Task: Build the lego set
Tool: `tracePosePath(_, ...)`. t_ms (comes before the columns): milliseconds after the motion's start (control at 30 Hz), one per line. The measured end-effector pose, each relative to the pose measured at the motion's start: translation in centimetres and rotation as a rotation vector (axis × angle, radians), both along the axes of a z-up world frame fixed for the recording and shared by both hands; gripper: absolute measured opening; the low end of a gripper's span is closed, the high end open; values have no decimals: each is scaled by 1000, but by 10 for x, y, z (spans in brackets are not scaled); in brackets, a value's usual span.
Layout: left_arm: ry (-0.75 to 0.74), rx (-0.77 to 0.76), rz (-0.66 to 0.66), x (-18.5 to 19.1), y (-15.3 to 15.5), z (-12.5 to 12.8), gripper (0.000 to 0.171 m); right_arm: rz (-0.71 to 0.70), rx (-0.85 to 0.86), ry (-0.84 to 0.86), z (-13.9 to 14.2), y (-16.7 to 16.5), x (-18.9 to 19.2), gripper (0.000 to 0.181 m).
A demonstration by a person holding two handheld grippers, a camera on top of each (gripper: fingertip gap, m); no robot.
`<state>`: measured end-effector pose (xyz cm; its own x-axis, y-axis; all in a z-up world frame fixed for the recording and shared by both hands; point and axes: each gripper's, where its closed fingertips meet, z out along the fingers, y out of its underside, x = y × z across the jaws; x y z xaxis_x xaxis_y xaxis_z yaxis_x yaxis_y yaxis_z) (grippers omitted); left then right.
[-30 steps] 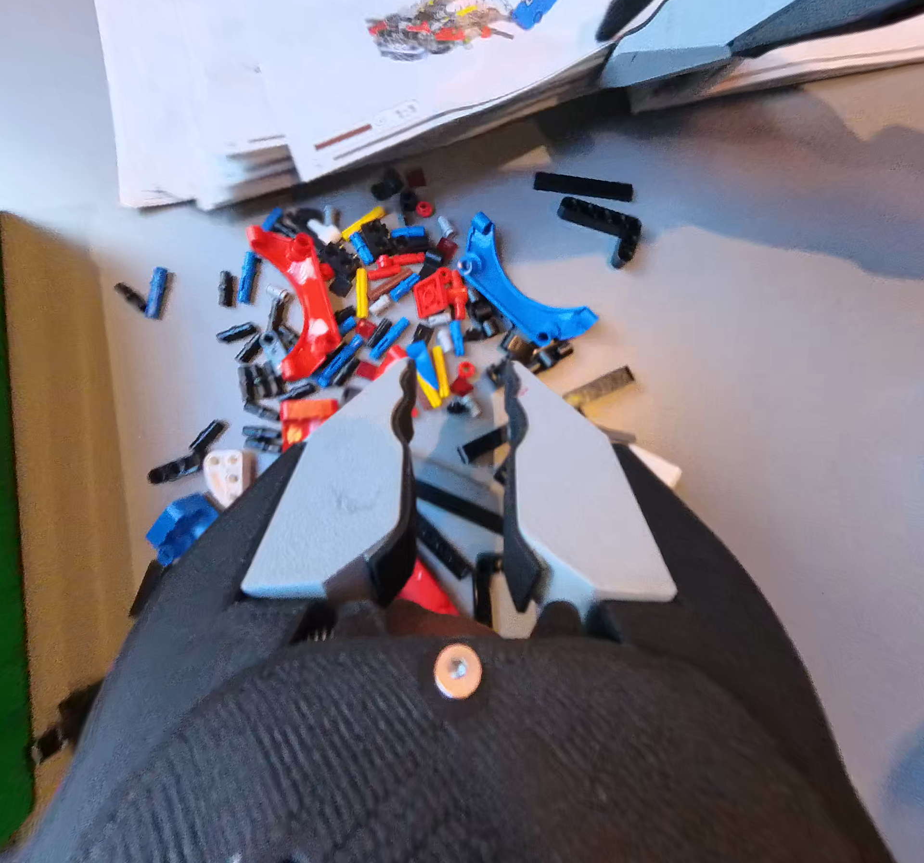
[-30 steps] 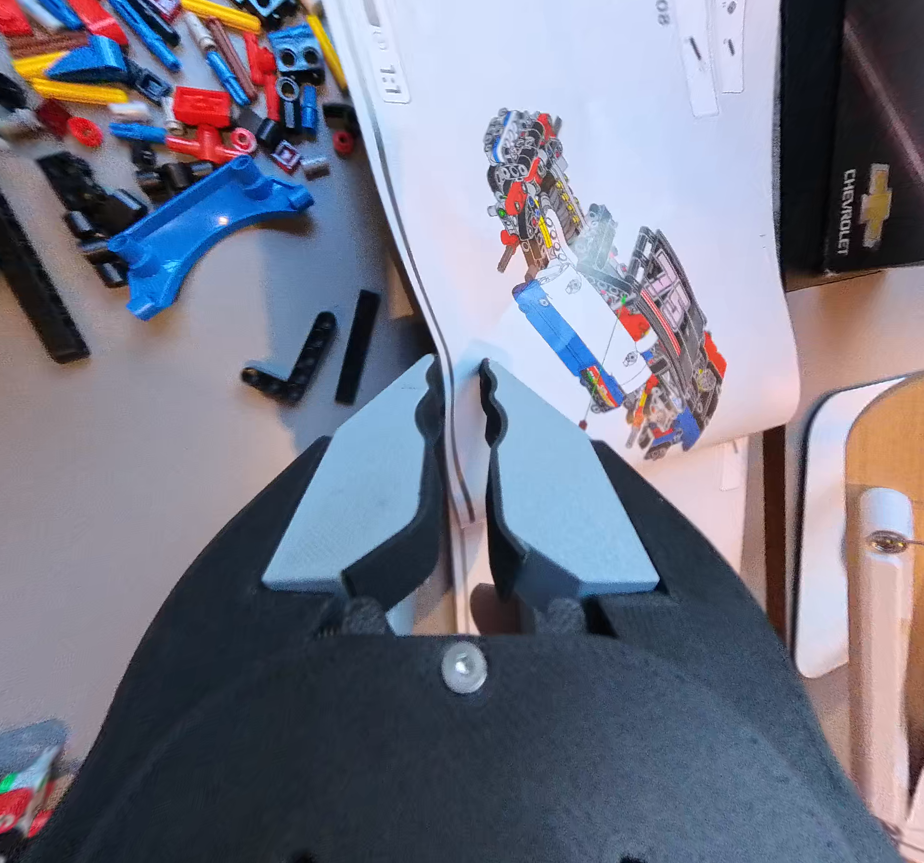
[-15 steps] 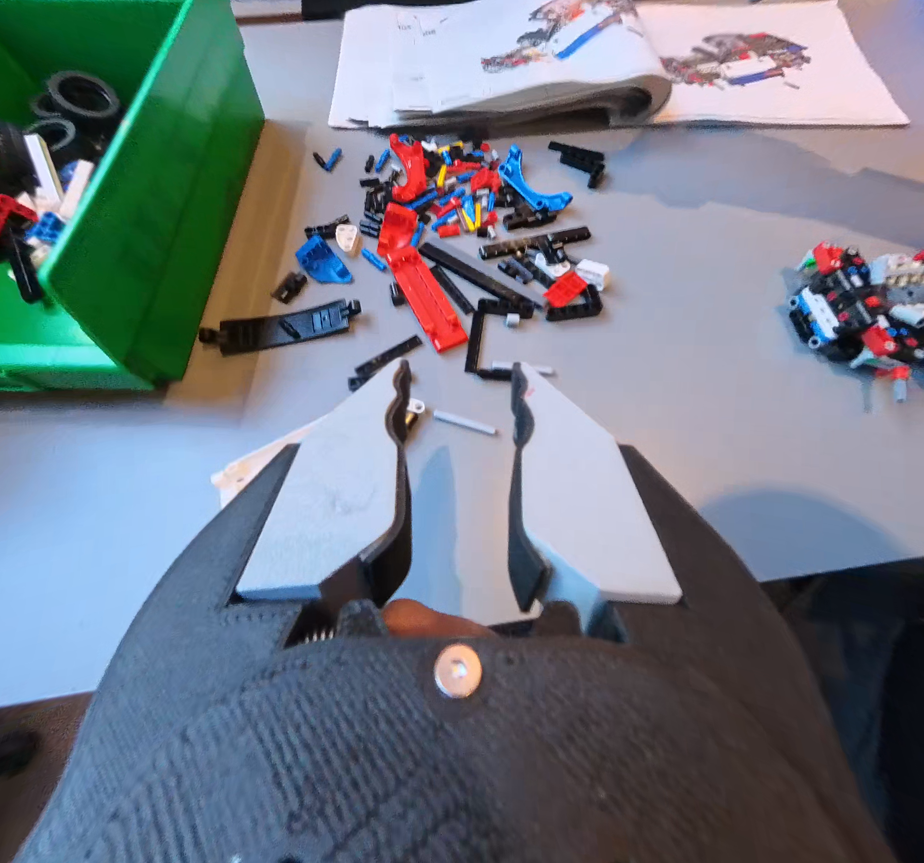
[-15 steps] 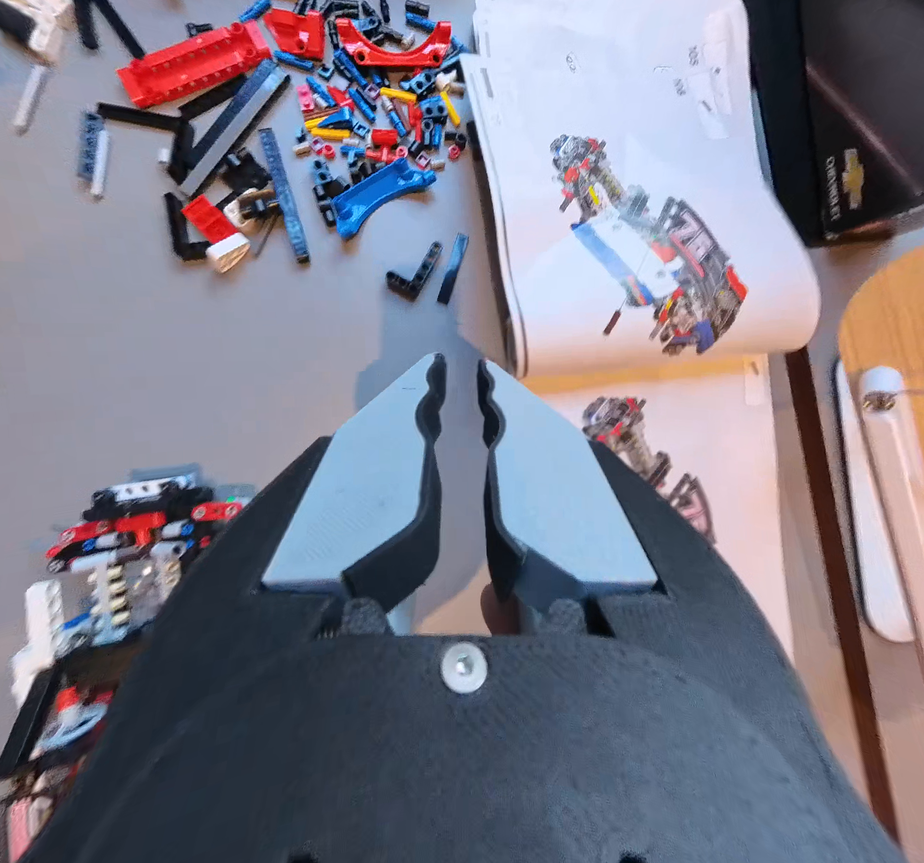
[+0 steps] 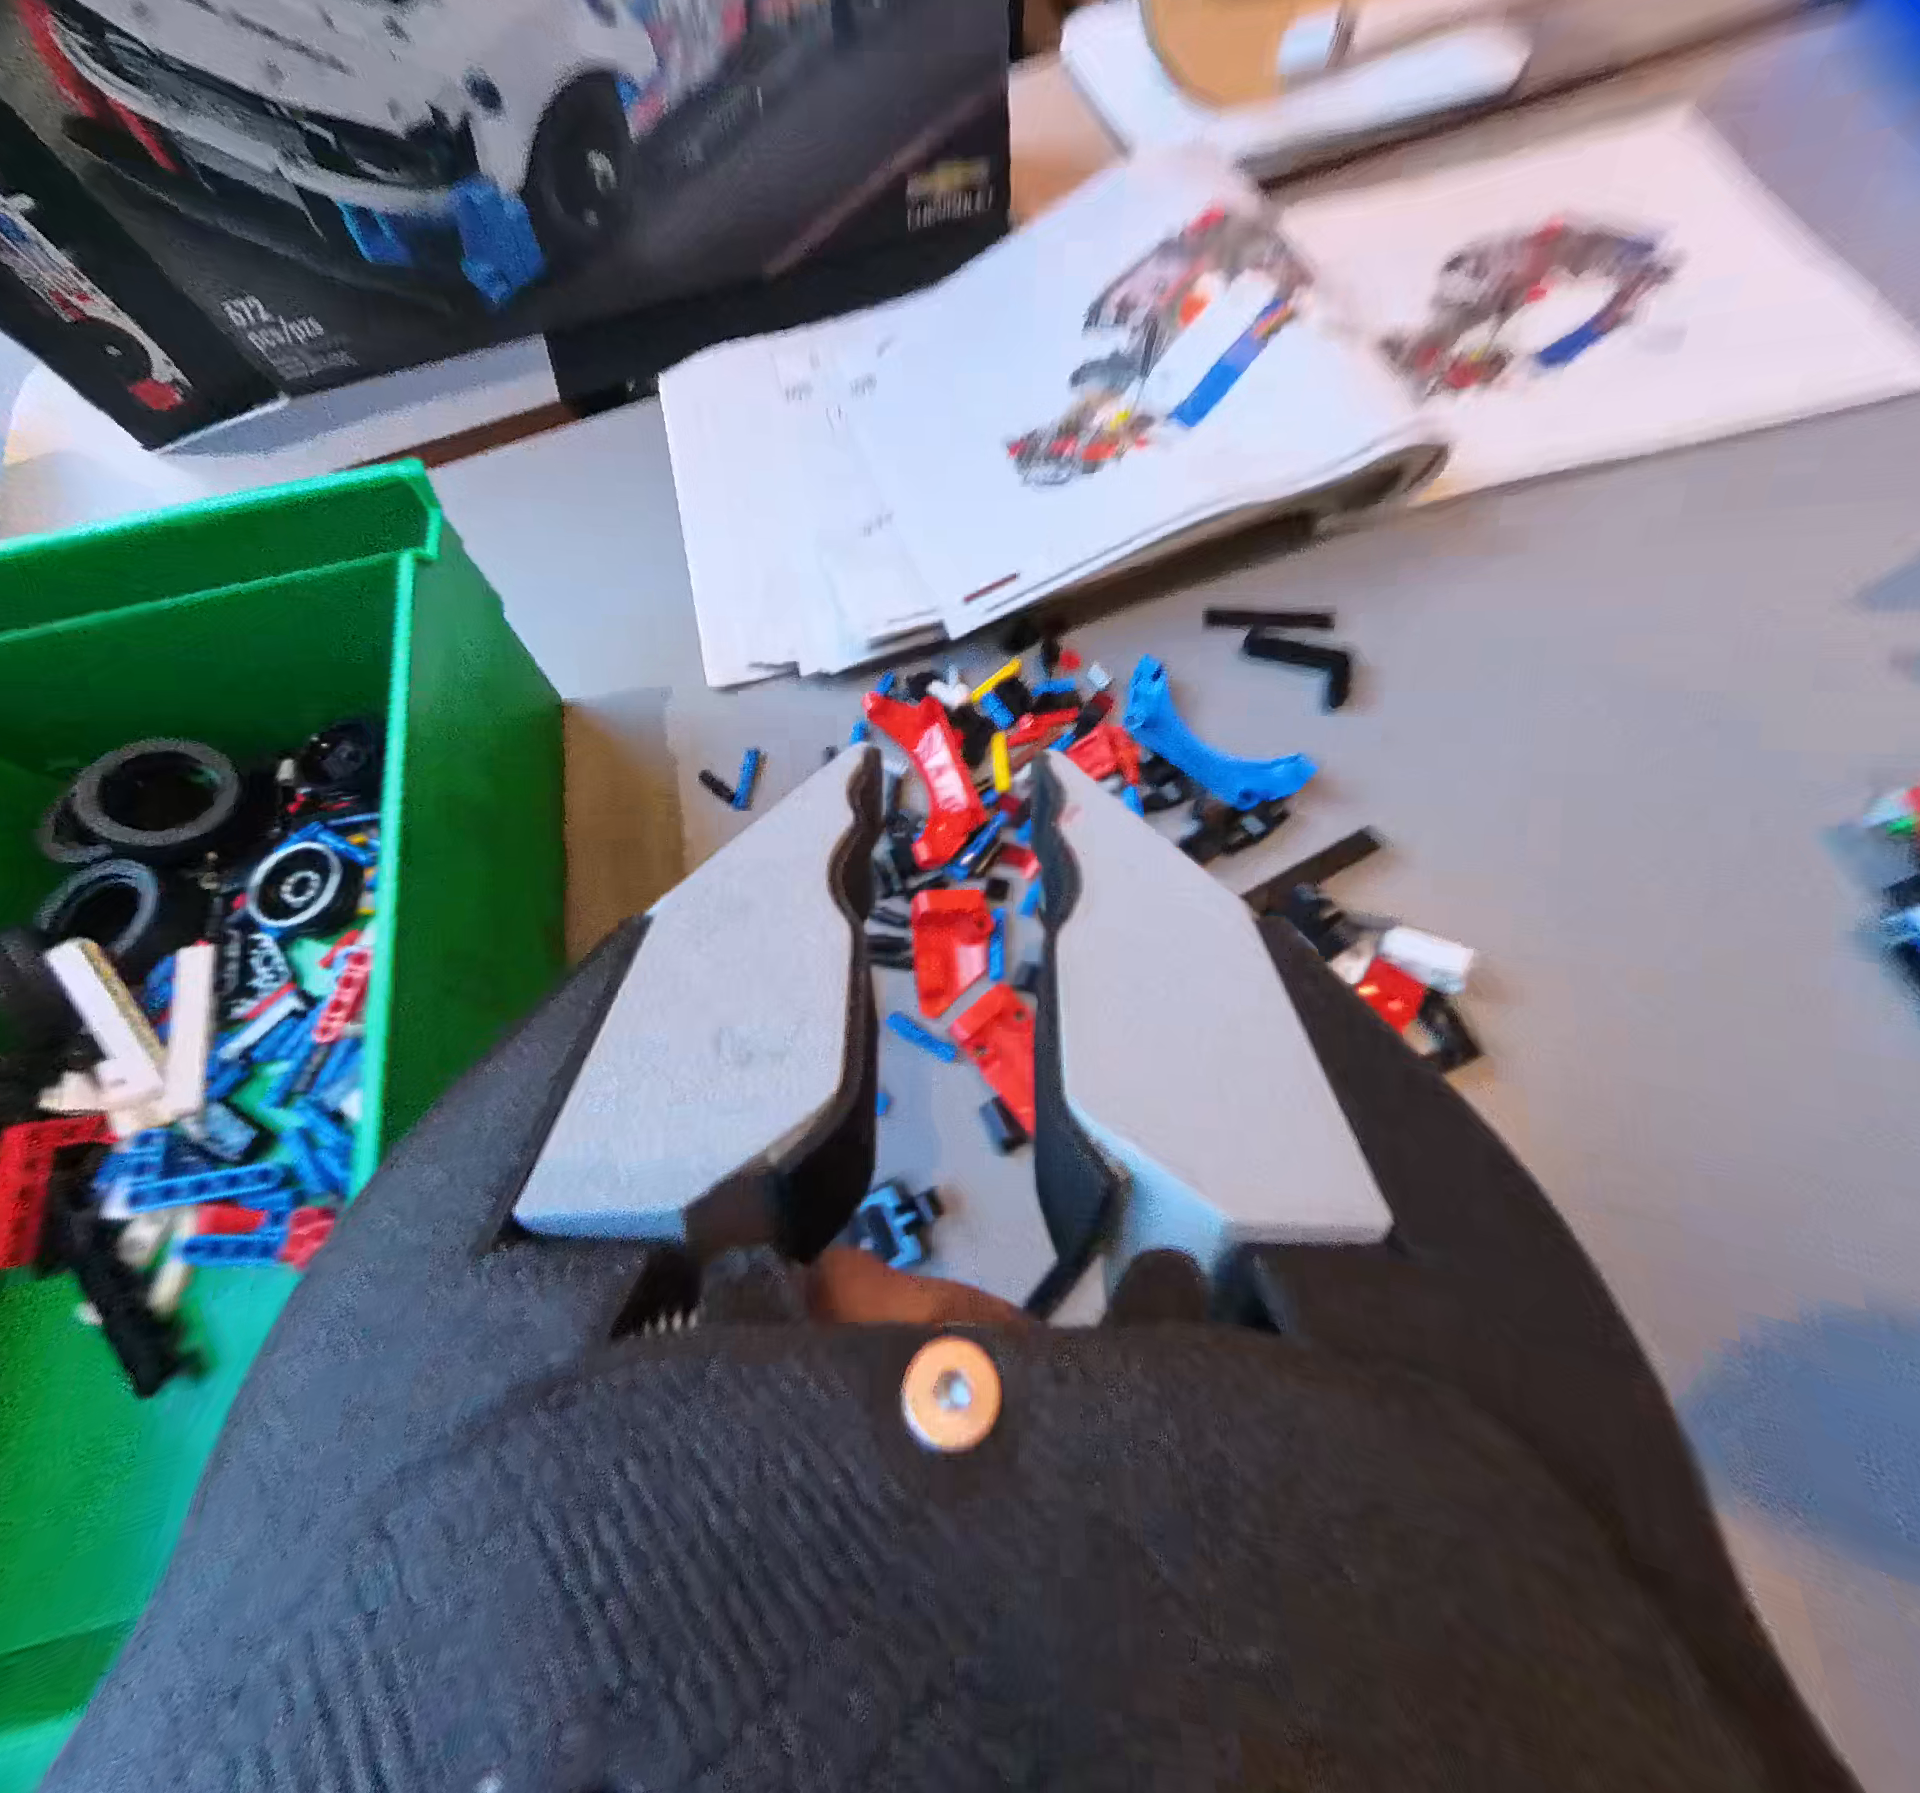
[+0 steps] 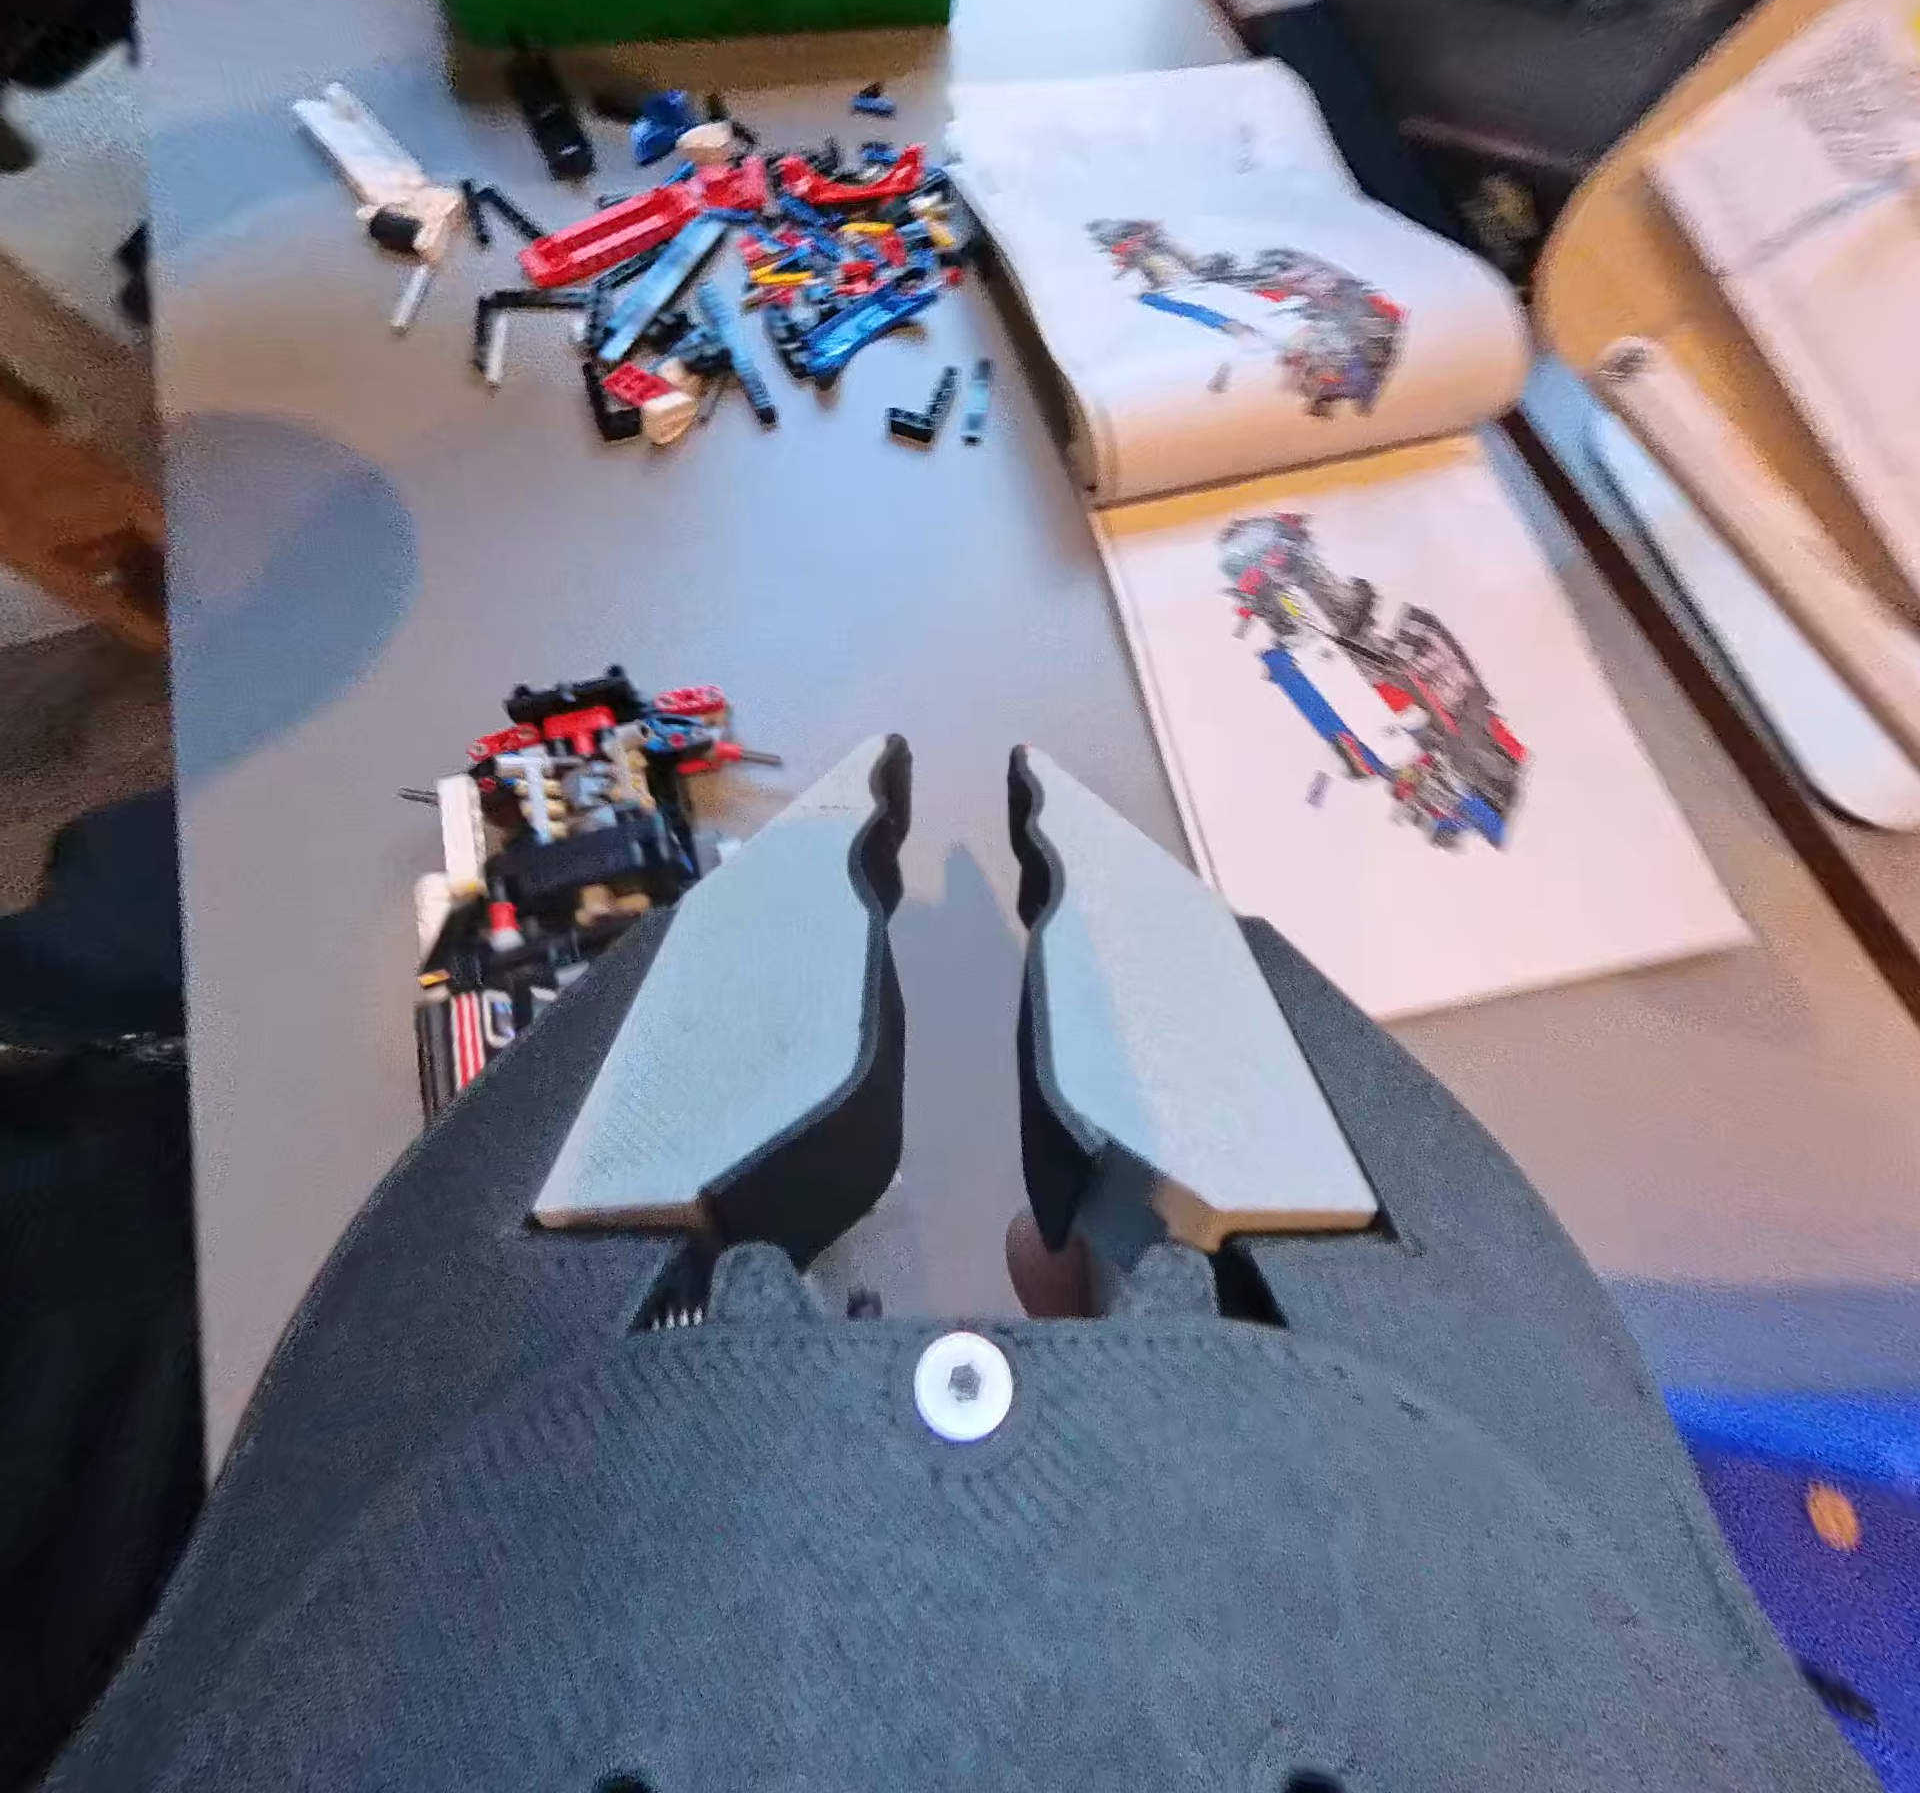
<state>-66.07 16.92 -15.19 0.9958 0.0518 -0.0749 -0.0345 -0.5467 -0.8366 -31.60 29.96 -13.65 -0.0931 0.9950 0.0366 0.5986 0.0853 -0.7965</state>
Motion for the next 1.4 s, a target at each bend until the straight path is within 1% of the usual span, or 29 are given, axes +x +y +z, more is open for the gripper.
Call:
tracePosePath(33,-31,44,2,8,-4,3,26,-44,21,46,3,7,16,17)
tracePosePath(100,-69,82,28,25,-13,-5,28,-152,64,145,6,25,45,17)
tracePosePath(167,-124,112,151,36,-18,-15,28,-262,100,300,13,42,70,16)
tracePosePath(233,-185,226,153,65,-14,-12,27,-339,110,413,17,54,92,17)
tracePosePath(300,-113,315,171,81,-14,-8,25,-403,89,440,12,63,108,23)
tracePosePath(400,21,403,136,104,-13,-3,23,-445,82,464,5,67,116,26)
tracePosePath(500,56,439,100,115,-8,-7,22,-465,100,478,1,69,110,26)
tracePosePath(600,45,481,112,112,-7,-11,22,-428,109,527,4,66,92,25)
tracePosePath(733,68,533,94,114,-11,-9,22,-376,114,487,-3,68,66,27)
tracePosePath(833,67,550,76,119,-11,-11,22,-356,134,464,-4,76,54,27)
tracePosePath(900,53,561,60,121,-10,-12,22,-361,121,463,-7,82,50,27)
tracePosePath(1000,41,565,70,117,-13,-17,23,-373,83,429,-21,91,45,27)
tracePosePath(1100,21,625,76,115,-19,-10,21,-392,75,399,-33,99,43,27)
tracePosePath(1233,10,656,59,117,-22,-7,20,-404,82,374,-40,105,38,27)
tracePosePath(1400,16,669,41,121,-23,-5,20,-407,42,352,-47,106,33,27)
